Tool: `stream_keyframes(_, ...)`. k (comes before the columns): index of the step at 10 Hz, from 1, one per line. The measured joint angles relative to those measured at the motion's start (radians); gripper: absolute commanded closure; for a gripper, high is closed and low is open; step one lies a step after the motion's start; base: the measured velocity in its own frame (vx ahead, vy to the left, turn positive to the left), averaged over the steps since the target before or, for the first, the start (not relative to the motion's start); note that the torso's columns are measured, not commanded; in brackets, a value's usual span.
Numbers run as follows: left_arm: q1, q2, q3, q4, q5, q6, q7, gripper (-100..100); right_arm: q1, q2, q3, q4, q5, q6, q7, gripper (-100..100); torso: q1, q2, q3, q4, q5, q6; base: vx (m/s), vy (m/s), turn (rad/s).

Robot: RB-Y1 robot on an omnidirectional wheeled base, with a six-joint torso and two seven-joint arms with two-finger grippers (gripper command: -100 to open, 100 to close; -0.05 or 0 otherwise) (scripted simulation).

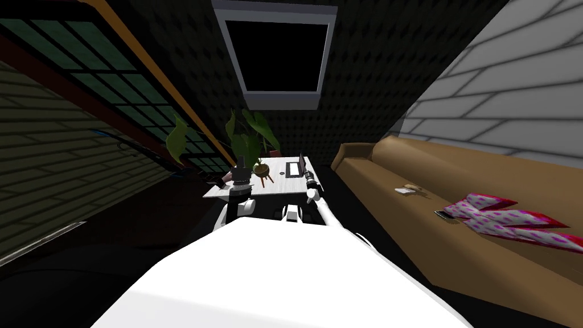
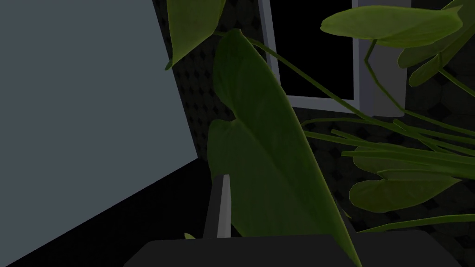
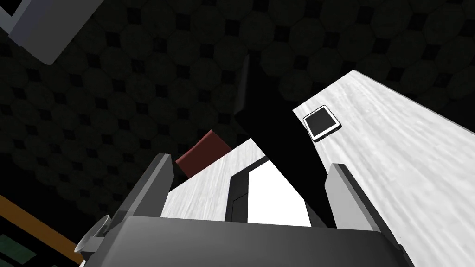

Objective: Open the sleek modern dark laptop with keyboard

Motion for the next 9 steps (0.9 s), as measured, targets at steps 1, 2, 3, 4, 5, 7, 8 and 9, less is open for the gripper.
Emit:
stream_keyframes(1,0.0,0.0,0.0,0.0,0.0,0.0,0.0,0,-0.007,0.005,0.004,0.012,-0.026,-0.002,-0.024,-100,-0.001,-0.001,0.0,0.0,0.0,0.0,0.078,-0.071,0.134)
stream_keyframes(2,0.0,0.0,0.0,0.0,0.0,0.0,0.0,0,-0.014,0.012,0.006,0.024,-0.053,-0.001,-0.044,-100,-0.002,-0.002,-0.001,0.0,-0.001,0.0,0.08,-0.081,0.109)
stream_keyframes(3,0.0,0.0,0.0,0.0,0.0,0.0,0.0,0,-0.026,0.015,0.01,0.042,-0.078,-0.004,-0.066,-100,-0.003,-0.003,-0.002,-0.001,-0.001,0.0,0.097,-0.069,0.089)
stream_keyframes(4,0.0,0.0,0.0,0.0,0.0,0.0,0.0,0,-0.038,0.018,0.014,0.06,-0.1,-0.007,-0.089,-100,-0.002,-0.004,-0.002,-0.001,-0.001,0.0,0.083,-0.063,0.073)
stream_keyframes(5,0.0,0.0,0.0,0.0,0.0,0.0,0.0,0,-0.048,0.02,0.02,0.077,-0.118,-0.013,-0.111,-100,-0.001,-0.002,-0.002,-0.001,0.0,0.0,0.08,-0.07,0.086)
stream_keyframes(7,0.0,0.0,0.0,0.0,0.0,0.0,0.0,0,-0.058,0.026,0.024,0.093,-0.143,-0.017,-0.137,-100,0.0,0.0,0.0,0.0,0.0,0.0,-0.007,-0.011,0.21)
stream_keyframes(8,-0.001,0.0,0.0,0.0,0.0,0.0,0.0,0,-0.019,-0.009,0.012,0.095,-0.117,-0.027,-0.17,-100,0.001,0.004,0.003,0.001,0.0,-0.001,-0.094,0.024,0.459)
stream_keyframes(9,-0.001,0.0,0.0,0.0,0.0,0.0,0.0,0,-0.016,-0.021,-0.015,0.111,-0.109,-0.028,-0.201,-100,0.001,0.004,0.002,0.001,0.0,0.0,-0.058,0.018,0.186)
